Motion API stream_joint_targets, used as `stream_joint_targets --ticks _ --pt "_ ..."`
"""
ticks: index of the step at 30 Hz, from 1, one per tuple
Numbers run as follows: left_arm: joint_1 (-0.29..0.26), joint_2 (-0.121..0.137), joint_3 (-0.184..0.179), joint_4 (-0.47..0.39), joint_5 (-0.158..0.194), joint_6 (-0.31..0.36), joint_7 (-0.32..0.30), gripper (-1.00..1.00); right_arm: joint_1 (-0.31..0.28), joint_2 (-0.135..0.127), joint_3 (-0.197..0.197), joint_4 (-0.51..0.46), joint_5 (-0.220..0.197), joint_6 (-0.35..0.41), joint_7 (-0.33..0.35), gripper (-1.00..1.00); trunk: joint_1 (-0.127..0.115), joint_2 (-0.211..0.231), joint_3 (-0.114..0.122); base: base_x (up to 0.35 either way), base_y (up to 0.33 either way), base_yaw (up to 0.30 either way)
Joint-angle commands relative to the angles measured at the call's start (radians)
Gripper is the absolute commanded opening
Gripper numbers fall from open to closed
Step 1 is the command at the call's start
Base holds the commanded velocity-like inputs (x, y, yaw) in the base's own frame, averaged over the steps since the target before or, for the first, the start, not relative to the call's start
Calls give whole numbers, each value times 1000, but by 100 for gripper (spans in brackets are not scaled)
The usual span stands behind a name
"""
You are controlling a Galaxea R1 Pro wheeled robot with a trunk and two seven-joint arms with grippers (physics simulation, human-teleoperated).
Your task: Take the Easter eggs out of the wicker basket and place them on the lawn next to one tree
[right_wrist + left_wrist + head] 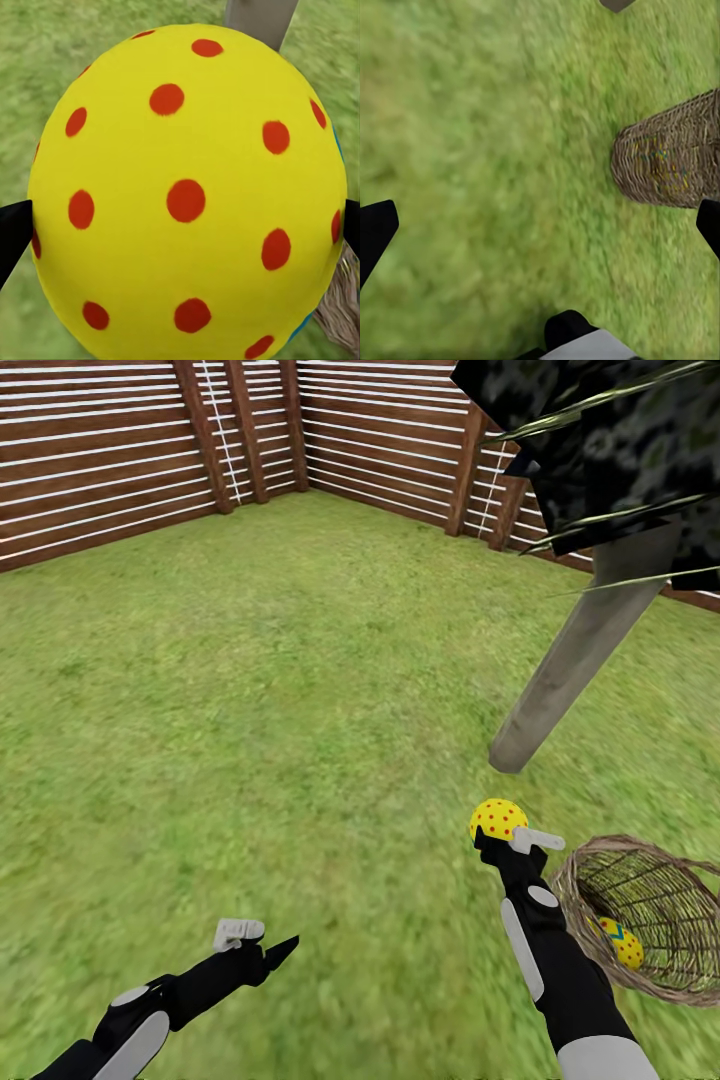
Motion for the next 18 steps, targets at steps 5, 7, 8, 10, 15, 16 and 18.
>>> stream_joint_targets --ticks 5,7,8,10,15,16,18 --pt "0 -1 -1 -1 10 5 -1 100 0 1 0 -3 -9 3 -5 -100 11 -21 -13 0 0 0" --pt "0 -1 -1 -1 10 5 -1 100 0 1 1 -3 -9 3 -5 -100 19 -35 -19 0 0 0" --pt "0 -1 -1 -1 10 5 0 100 0 1 1 -3 -9 1 -5 -100 23 -42 -23 0 0 0" --pt "0 -1 -1 -1 10 5 0 100 0 2 3 -3 -7 -1 -4 -100 31 -56 -29 0 0 0" --pt "0 -1 -1 1 10 5 0 100 0 2 4 6 -2 -29 -3 -100 50 -91 -44 0 0 0" --pt "0 -1 -1 1 10 5 0 100 0 2 4 10 -2 -37 -4 -100 54 -98 -48 0 0 0" --pt "-1 -1 -1 1 10 5 0 100 0 2 4 24 -2 -67 -6 -100 61 -112 -54 0 0 0"
